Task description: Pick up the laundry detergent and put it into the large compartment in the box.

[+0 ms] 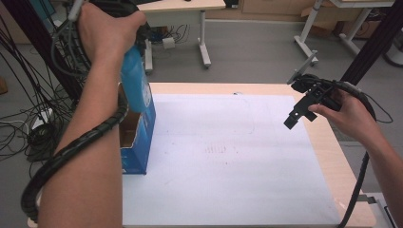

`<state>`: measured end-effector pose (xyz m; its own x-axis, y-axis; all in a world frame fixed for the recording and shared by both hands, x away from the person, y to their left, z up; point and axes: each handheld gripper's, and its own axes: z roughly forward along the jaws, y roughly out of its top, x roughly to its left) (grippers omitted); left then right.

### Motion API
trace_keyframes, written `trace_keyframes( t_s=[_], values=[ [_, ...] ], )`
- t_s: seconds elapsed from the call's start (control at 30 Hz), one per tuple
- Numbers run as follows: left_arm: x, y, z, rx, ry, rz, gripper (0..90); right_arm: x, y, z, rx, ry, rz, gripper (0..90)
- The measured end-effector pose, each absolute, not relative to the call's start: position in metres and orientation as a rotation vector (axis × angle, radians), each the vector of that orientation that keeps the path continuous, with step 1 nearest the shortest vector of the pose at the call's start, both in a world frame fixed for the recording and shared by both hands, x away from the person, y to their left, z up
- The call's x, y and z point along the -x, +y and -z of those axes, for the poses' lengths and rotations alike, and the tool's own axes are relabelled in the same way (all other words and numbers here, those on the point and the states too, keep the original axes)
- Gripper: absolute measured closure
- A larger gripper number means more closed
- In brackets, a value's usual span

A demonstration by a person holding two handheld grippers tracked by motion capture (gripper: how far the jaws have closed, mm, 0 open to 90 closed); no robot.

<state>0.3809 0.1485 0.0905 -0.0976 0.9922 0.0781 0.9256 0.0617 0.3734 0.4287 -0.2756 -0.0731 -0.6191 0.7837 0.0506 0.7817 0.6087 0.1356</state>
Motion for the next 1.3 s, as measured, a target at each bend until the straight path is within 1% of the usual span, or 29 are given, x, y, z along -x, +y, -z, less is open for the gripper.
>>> trace_keyframes(
  t_s=[0.17,0.4,0.57,0.83,1.3],
  values=[
    [-0.372,0.164,-0.102,-1.929,2.154,-0.510,38.6,-0.428,-0.275,0.071,-1.367,2.799,-0.223,4.5],
    [-0.365,0.179,-0.108,-1.895,2.188,-0.528,38.6,-0.428,-0.269,0.072,-1.369,2.798,-0.208,4.5],
    [-0.363,0.190,-0.103,-1.877,2.211,-0.527,38.6,-0.427,-0.265,0.071,-1.364,2.797,-0.205,4.5],
    [-0.362,0.199,-0.093,-1.898,2.216,-0.506,38.6,-0.427,-0.259,0.071,-1.355,2.801,-0.198,4.5],
    [-0.360,0.207,-0.079,-1.908,2.220,-0.496,38.6,-0.423,-0.253,0.070,-1.340,2.799,-0.189,4.5]
  ],
)
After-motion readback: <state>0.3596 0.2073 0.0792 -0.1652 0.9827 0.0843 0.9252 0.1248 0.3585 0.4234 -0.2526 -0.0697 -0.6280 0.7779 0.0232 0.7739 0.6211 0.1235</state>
